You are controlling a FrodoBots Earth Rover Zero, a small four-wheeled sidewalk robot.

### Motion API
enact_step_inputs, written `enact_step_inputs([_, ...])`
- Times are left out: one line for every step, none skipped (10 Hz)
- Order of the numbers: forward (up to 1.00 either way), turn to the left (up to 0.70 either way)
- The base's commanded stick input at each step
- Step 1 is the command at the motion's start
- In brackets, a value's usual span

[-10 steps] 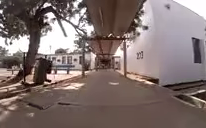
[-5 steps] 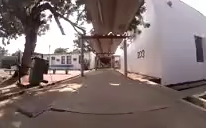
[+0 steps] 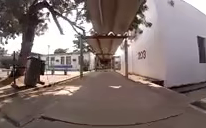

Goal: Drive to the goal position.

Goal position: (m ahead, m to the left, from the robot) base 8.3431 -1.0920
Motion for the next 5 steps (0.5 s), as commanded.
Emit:
enact_step_inputs([0.5, 0.0])
enact_step_inputs([0.5, 0.0])
enact_step_inputs([0.5, 0.0])
enact_step_inputs([0.5, 0.0])
enact_step_inputs([0.5, 0.0])
